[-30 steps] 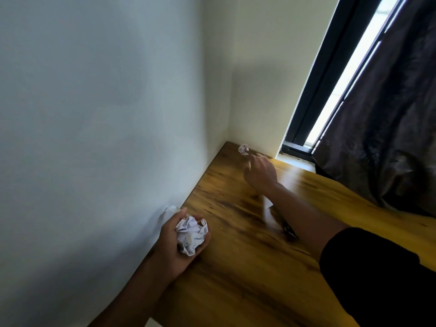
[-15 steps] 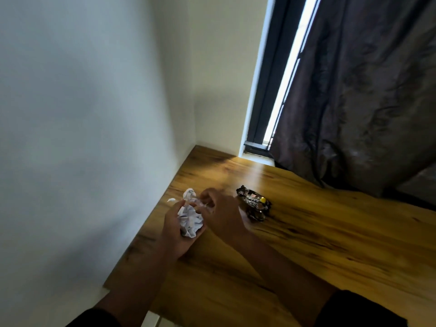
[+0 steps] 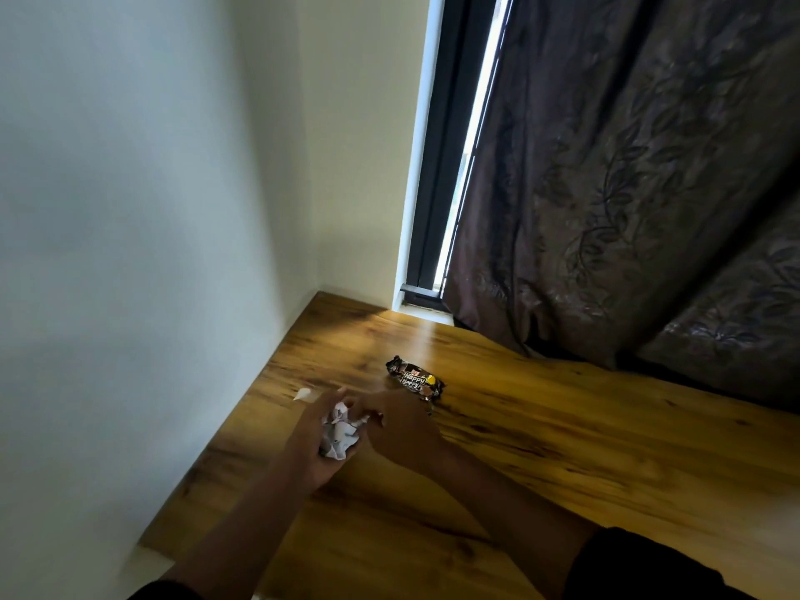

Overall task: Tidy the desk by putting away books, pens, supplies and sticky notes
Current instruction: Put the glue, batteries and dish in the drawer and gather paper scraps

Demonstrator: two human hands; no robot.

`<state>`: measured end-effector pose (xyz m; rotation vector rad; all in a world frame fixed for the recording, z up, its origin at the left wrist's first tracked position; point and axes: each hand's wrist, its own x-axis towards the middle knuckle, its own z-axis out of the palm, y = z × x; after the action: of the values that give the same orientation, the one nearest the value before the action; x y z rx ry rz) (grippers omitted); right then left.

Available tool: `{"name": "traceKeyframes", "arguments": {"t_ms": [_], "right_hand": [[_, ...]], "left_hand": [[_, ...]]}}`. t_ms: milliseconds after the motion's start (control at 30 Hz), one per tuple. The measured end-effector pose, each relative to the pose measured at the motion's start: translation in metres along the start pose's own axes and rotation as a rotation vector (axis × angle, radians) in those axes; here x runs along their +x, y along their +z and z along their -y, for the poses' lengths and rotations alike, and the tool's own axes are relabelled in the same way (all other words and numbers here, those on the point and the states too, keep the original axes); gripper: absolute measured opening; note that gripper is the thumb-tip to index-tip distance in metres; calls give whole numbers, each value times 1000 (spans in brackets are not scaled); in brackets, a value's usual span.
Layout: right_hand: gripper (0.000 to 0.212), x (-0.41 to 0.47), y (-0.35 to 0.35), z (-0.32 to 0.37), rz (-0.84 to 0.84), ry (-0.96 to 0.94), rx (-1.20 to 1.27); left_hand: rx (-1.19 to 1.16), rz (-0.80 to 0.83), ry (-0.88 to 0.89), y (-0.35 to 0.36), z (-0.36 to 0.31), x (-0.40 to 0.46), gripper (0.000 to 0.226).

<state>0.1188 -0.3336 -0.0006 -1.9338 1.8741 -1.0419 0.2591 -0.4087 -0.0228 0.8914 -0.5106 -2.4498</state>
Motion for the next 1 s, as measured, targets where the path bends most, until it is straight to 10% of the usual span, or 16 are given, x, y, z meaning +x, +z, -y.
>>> {"name": "traceKeyframes", "arguments": {"t_ms": [167, 467, 1000], "right_hand": [[38, 6, -7, -19, -100, 196, -159], [40, 7, -22, -84, 211, 468, -695], [28, -18, -46, -48, -146, 362, -366]], "left_hand": [[41, -50, 20, 3, 1, -7, 32], [87, -69, 10, -13, 3, -6, 44], [303, -66, 189, 30, 38, -1, 16]]}}
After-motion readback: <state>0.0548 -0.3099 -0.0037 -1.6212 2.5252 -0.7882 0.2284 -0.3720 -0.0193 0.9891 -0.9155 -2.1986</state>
